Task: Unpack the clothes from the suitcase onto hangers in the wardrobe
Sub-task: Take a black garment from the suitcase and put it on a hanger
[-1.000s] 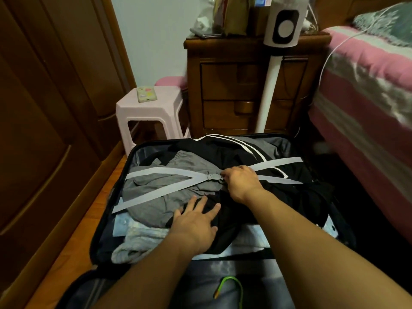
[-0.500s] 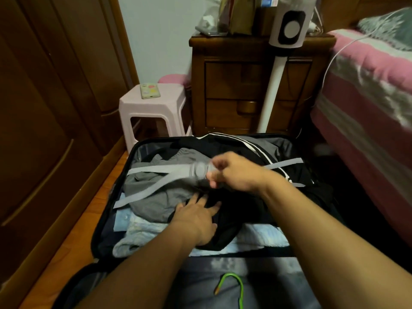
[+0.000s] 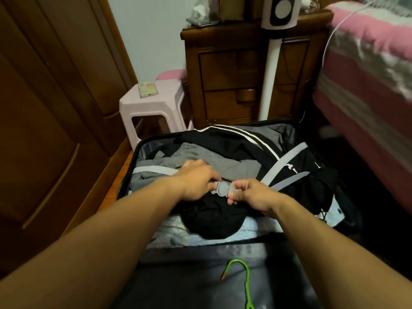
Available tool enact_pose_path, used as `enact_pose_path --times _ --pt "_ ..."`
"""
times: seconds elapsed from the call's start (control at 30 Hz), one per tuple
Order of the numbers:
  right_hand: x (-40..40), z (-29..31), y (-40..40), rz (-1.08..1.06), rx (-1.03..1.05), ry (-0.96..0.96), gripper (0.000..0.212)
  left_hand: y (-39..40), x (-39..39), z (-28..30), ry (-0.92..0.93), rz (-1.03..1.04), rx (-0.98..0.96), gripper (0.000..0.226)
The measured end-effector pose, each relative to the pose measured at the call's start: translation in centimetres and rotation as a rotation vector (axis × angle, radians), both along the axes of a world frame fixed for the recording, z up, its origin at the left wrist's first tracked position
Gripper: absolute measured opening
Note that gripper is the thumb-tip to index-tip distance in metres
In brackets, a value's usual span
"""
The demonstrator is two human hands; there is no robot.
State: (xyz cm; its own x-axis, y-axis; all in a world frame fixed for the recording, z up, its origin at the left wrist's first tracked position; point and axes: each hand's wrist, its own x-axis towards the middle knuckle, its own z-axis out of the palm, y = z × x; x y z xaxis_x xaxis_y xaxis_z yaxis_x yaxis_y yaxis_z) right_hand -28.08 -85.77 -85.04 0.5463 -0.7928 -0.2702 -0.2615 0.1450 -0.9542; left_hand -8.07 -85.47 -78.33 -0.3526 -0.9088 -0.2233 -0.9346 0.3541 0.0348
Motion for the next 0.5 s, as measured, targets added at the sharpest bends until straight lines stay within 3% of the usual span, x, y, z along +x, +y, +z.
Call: enact_pose_path --times 0.13,0.37,0.5 --pt "0.0 -0.1 -0.1 0.002 0.025 0.004 0.025 -0.9 -0.5 0.1 0.067 0.144 0.162 0.005" --pt "0.1 -0.4 0.2 -0.06 0.019 0.006 0.026 -0.3 -1.1 -2.0 0.448 0.3 0.283 0.01" --pt "1.0 -1.9 0.3 -0.111 -0.011 0.074 0.02 0.2 -0.8 -3.7 0.446 0.385 0.257 0.01"
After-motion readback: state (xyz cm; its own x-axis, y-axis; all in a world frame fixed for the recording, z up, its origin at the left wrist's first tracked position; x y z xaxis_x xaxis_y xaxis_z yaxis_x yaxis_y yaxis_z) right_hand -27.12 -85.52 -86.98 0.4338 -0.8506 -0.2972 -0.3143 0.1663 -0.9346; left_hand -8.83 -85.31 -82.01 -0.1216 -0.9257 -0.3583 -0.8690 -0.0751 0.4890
